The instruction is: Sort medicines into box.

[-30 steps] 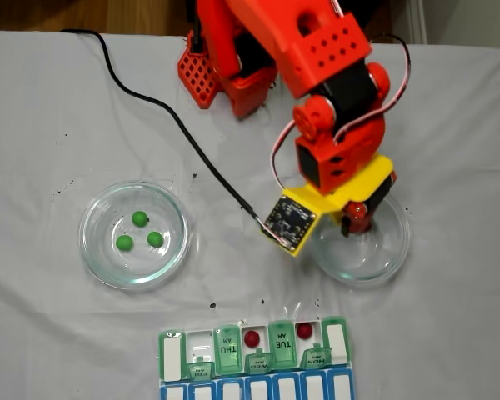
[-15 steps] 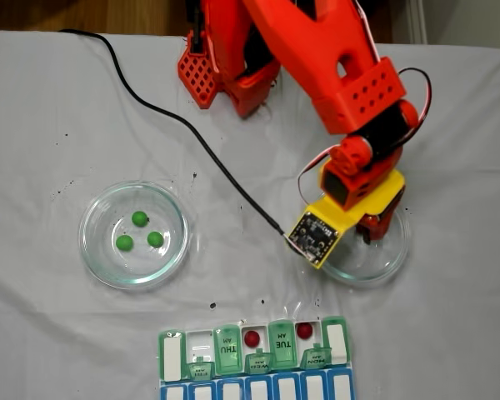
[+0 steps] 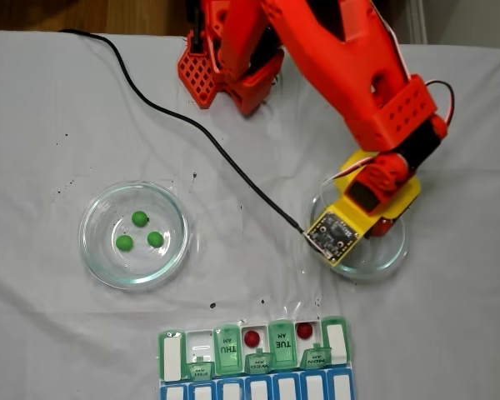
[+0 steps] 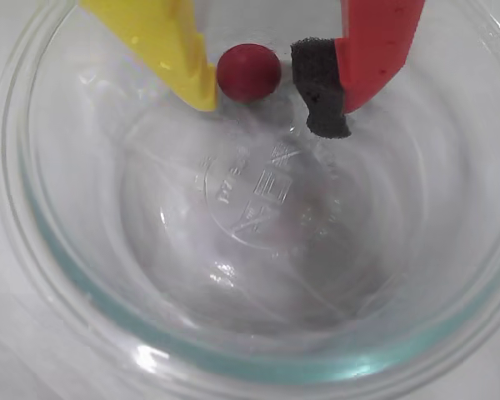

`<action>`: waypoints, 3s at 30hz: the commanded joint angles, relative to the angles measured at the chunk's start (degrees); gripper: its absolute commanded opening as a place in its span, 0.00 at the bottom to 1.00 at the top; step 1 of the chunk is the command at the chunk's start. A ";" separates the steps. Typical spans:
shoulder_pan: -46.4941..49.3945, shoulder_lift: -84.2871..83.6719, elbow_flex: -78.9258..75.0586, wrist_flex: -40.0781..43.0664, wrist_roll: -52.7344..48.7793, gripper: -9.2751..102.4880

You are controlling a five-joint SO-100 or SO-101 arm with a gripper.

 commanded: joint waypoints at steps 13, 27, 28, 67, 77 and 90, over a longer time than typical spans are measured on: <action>-5.63 -4.66 -14.59 8.17 6.68 0.21; -6.94 -6.77 -14.94 10.11 7.82 0.22; -7.12 -7.56 -14.94 10.11 7.73 0.21; 8.79 14.15 -16.96 2.99 -5.54 0.08; 22.41 22.06 -18.72 -3.08 -18.46 0.08; 41.57 25.22 -10.90 -4.39 -28.56 0.08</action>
